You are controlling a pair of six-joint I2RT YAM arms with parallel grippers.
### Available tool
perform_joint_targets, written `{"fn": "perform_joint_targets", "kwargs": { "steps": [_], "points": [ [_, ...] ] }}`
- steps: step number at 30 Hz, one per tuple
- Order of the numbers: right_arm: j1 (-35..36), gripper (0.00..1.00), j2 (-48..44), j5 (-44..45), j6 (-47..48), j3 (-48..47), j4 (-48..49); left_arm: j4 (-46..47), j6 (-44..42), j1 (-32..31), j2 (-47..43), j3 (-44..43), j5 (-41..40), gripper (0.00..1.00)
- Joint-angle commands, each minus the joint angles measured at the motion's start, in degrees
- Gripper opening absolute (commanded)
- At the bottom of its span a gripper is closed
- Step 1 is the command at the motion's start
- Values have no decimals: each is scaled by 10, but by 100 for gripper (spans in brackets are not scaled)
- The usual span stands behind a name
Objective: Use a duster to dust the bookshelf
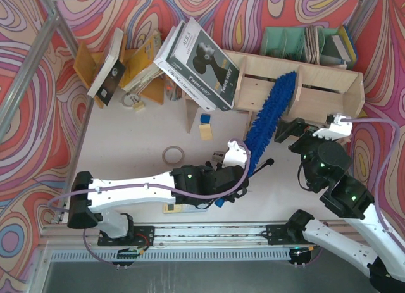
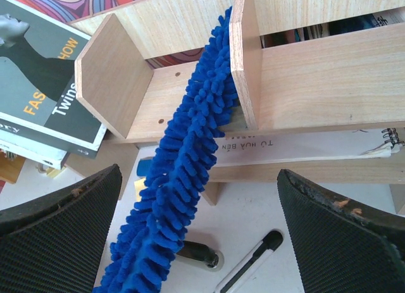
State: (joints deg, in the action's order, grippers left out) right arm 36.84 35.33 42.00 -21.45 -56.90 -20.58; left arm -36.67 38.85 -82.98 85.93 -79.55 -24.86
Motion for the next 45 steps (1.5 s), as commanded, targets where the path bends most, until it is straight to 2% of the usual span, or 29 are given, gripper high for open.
{"fn": "perform_joint_targets", "kwargs": {
  "steps": [1, 31, 36, 45],
  "points": [
    [1, 99, -9, 15, 2, 4, 0, 21, -34, -2, 11, -28, 19, 0],
    [1, 99, 32, -14, -18, -10, 15, -29, 79, -2, -157, 119, -99, 0],
    [1, 99, 32, -14, -21, -9, 14, -19, 67, -2, -139, 111, -87, 0],
    [1, 99, 20, -5, -14, -8, 10, 12, 10, -2, -55, 46, -18, 0]
  ]
}}
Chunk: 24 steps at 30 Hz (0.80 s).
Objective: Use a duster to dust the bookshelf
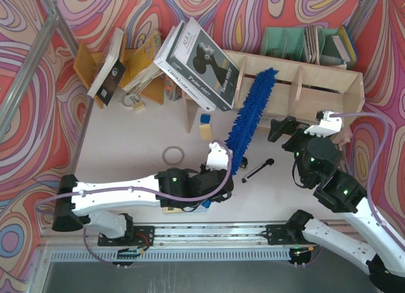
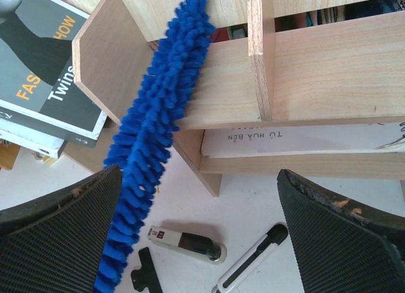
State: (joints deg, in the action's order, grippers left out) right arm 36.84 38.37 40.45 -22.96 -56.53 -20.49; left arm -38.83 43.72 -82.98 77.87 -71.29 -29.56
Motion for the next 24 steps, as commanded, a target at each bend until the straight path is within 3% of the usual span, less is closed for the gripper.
{"fn": "perform_joint_targets", "kwargs": {
  "steps": [1, 11, 24],
  "points": [
    [1, 99, -12, 12, 3, -11, 9, 36, -46, -2, 33, -46, 37, 0],
    [1, 99, -27, 24, 12, -3, 8, 47, -94, -6, 75, -103, 82, 0],
    [1, 99, -21, 28, 22, -3, 20, 9, -68, -46, -6, -34, 92, 0]
  ]
}}
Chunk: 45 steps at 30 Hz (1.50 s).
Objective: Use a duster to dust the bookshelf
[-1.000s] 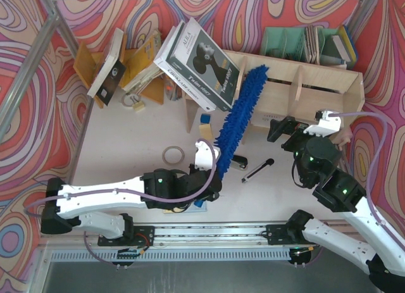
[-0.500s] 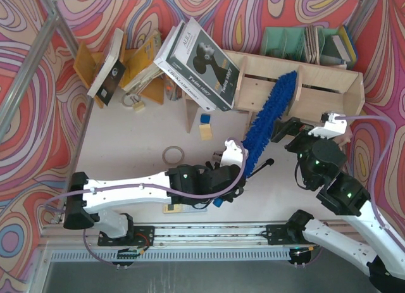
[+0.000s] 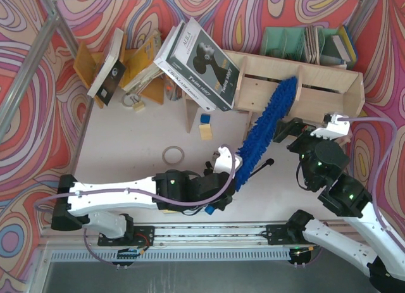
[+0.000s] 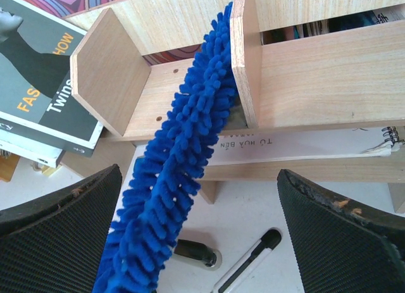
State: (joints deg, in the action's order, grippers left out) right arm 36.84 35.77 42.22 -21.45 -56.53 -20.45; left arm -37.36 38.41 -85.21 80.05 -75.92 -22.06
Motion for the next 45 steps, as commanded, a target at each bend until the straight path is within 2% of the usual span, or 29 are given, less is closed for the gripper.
{"fn": "perform_joint_targets", "kwargs": {
  "steps": [1, 8, 18, 25, 32, 39, 45],
  "points": [
    [1, 99, 6, 9, 6, -4, 20, -22, -15, -30, -30, 11, 15, 0],
    [1, 99, 14, 3, -10, -4, 14, -72, 6, -64, -64, 22, -3, 0],
    [0, 99, 15, 1, -14, -33, 6, -108, 38, -77, -156, 63, -95, 0],
    [1, 99, 15, -5, 16, -99, 6, -70, -1, -78, -190, 51, -138, 0],
    [1, 99, 32, 1, 51, -178, 3, -21, -57, -67, -134, -6, -182, 0],
    [1, 98, 65, -11, 52, -255, -14, 72, -127, 7, -29, -124, -85, 0],
    [1, 98, 80, -6, 72, -302, -12, 10, -130, 76, 117, -291, -17, 0]
  ]
}}
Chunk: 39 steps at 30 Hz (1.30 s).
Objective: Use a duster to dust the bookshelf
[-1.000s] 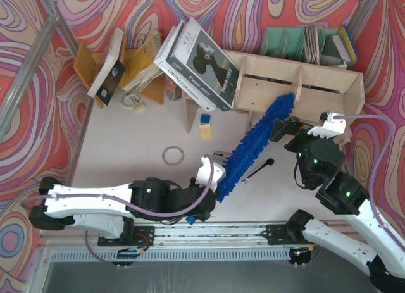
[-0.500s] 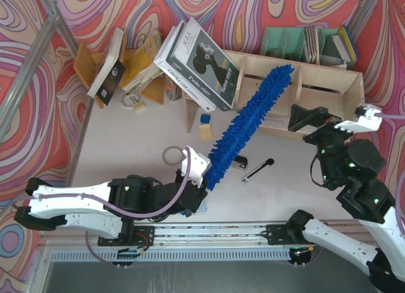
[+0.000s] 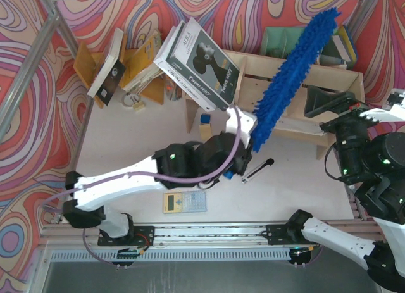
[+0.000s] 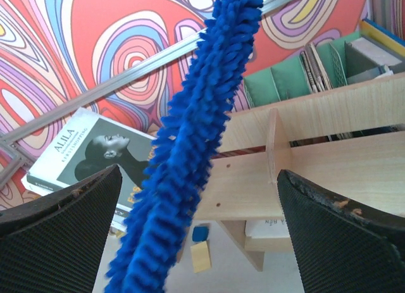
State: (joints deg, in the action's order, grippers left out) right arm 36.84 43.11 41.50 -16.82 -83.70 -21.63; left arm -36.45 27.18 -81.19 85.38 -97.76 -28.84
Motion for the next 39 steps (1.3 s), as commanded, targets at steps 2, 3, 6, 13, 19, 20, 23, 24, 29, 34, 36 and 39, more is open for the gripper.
{"fn": "perform_joint_targets", "kwargs": {
  "steps": [2, 3, 6, 13, 19, 20, 23, 24, 29, 34, 36, 39],
  "points": [
    [1, 98, 6, 3, 34, -37, 5, -18, -11, 50, 98, -115, 67, 0],
    [1, 98, 5, 2, 37, -40, 7, -26, -9, 56, 120, -138, 72, 0],
    [1, 98, 2, 2, 41, -39, 14, -58, -4, 66, 176, -213, 90, 0],
    [1, 98, -5, 8, 52, -15, 29, -145, 2, 73, 287, -374, 109, 0],
    [1, 98, -16, 15, 55, 7, 42, -142, 8, 73, 311, -391, 135, 0],
    [1, 99, -17, 16, 55, 10, 45, -139, 8, 73, 313, -392, 140, 0],
    [1, 98, -23, 20, 55, 15, 48, -132, 10, 72, 317, -390, 161, 0],
    [1, 98, -24, 22, 54, 16, 49, -128, 11, 72, 318, -388, 170, 0],
    [1, 98, -31, 28, 48, 21, 51, -104, 9, 64, 319, -377, 201, 0],
    [1, 98, -39, 37, 47, 30, 58, -84, -2, 51, 318, -366, 222, 0],
    [1, 99, -40, 40, 48, 32, 59, -76, -9, 44, 314, -359, 224, 0],
    [1, 99, -40, 43, 49, 34, 59, -68, -15, 34, 305, -342, 229, 0]
  ]
}}
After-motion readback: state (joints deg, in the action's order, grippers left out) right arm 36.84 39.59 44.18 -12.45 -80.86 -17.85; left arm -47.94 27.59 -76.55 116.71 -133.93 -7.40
